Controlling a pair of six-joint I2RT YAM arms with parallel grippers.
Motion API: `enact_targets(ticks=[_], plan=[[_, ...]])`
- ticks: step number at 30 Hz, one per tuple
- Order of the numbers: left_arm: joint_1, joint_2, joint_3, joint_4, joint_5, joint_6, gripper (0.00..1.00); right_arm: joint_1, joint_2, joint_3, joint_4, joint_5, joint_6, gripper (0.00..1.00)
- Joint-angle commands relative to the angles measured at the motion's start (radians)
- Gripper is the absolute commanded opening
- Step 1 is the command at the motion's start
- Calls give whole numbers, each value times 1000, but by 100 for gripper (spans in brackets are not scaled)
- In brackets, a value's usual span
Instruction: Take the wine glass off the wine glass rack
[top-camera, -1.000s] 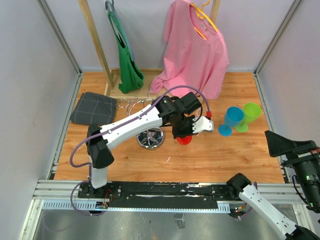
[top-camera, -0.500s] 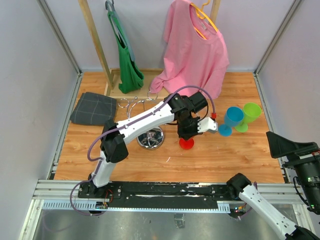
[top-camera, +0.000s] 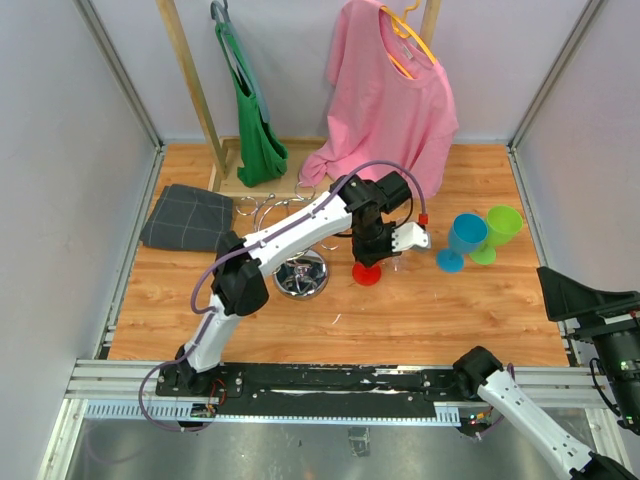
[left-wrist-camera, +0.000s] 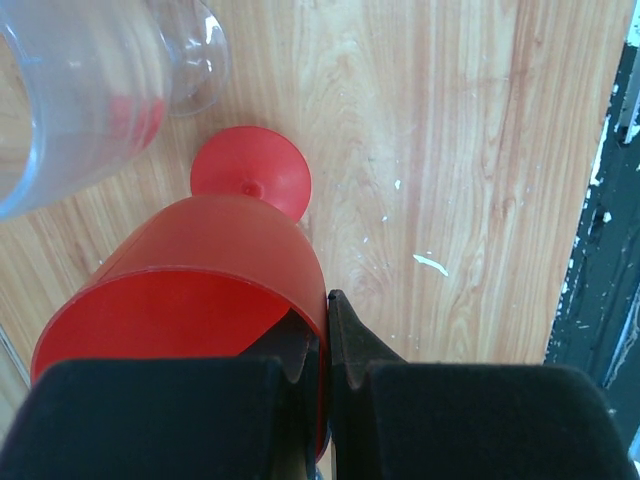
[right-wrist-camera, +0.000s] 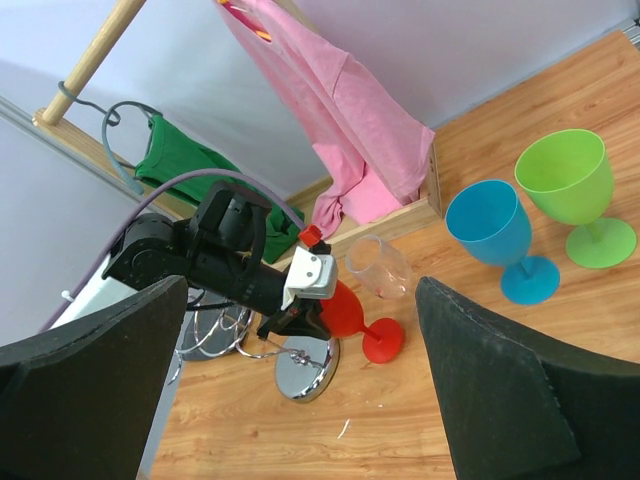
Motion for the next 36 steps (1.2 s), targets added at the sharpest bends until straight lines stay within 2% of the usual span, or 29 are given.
enact_targets(ticks=[1, 19, 22, 30, 33, 36], plan=[[9, 44, 71, -42, -16, 32, 0, 13, -3, 6, 27, -1, 11, 99], [14, 80, 69, -45, -57, 46, 1, 14, -20, -6, 29, 0, 19, 99], [14, 77, 71, -46, -51, 48, 9, 14, -22, -9, 29, 1, 19, 99], [14, 58, 86, -49, -49, 43, 42, 13, -22, -25, 29, 0, 18, 99], [14, 45, 95, -53, -49, 43, 51, 13, -25, -36, 32, -2, 22, 99], [14, 42, 127, -72, -57, 42, 53, 13, -26, -39, 38, -1, 22, 99]])
